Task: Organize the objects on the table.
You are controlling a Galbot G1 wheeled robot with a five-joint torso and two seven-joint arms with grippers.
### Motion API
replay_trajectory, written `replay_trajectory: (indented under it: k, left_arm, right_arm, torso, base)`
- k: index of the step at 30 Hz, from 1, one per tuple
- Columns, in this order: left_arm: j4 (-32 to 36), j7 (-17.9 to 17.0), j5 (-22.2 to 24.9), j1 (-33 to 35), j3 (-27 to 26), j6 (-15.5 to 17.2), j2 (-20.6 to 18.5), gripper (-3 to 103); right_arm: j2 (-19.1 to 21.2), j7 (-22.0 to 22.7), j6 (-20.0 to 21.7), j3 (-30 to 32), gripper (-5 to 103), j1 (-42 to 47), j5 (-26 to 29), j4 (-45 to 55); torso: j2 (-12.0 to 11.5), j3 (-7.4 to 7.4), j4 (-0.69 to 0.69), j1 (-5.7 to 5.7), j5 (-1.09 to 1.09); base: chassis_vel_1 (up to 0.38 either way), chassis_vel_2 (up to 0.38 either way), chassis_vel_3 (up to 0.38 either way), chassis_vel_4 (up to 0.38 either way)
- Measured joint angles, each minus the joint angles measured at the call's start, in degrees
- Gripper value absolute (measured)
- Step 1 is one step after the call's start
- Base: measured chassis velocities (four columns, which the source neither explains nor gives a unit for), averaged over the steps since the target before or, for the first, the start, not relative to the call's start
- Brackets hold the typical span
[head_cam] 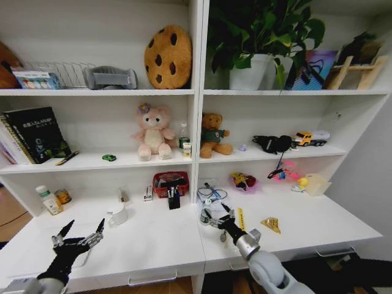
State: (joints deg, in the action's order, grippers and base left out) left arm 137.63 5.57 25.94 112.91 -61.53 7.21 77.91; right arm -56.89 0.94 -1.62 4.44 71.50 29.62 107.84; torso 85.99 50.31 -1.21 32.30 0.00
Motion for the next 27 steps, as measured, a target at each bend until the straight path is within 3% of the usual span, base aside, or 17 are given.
replay_trajectory:
  k: [17, 22, 25, 26, 27]
  left_arm:
    - [0.0, 0.0, 0.0, 0.0, 0.0, 0.0, 0.0, 100]
    - [0.0, 0.0, 0.0, 0.0, 0.0, 0.0, 0.0, 100]
    - [0.0, -0.1, 0.0, 0.0, 0.0, 0.0, 0.0, 100]
    - [0.0, -0.1, 0.0, 0.0, 0.0, 0.0, 0.0, 100]
    - [0.0, -0.1, 0.0, 0.0, 0.0, 0.0, 0.0, 100]
  right_arm:
    - [0.0, 1.4, 1.3, -1.0, 101, -7.0, 1.2, -4.1]
    - [0.1, 1.5, 1.5, -1.2, 85, -7.4, 1.5, -4.8]
    - [0.1, 1.5, 1.5, -1.2, 85, -7.4, 1.5, -4.8]
    - [0.1, 1.4, 1.5, -1.2, 70, -7.4, 1.6, -4.9]
    - [0.2, 1.4, 1.5, -1.2, 64, -7.4, 1.6, -4.9]
  torso:
    - [0.0, 0.0, 0.0, 0.0, 0.0]
    - [0.0, 0.0, -0.01, 0.0, 0.0]
    - [0.0, 0.0, -0.01, 0.0, 0.0]
    - [0.0, 0.0, -0.01, 0.0, 0.0]
    - [0.0, 0.0, -0.01, 0.0, 0.0]
  base:
    - [0.0, 0.0, 0.0, 0.0]
    - [0.0, 0.0, 0.0, 0.0]
    - [0.0, 0.0, 0.0, 0.0]
    - [0.0, 0.0, 0.0, 0.0]
    - [0.0, 0.0, 0.0, 0.0]
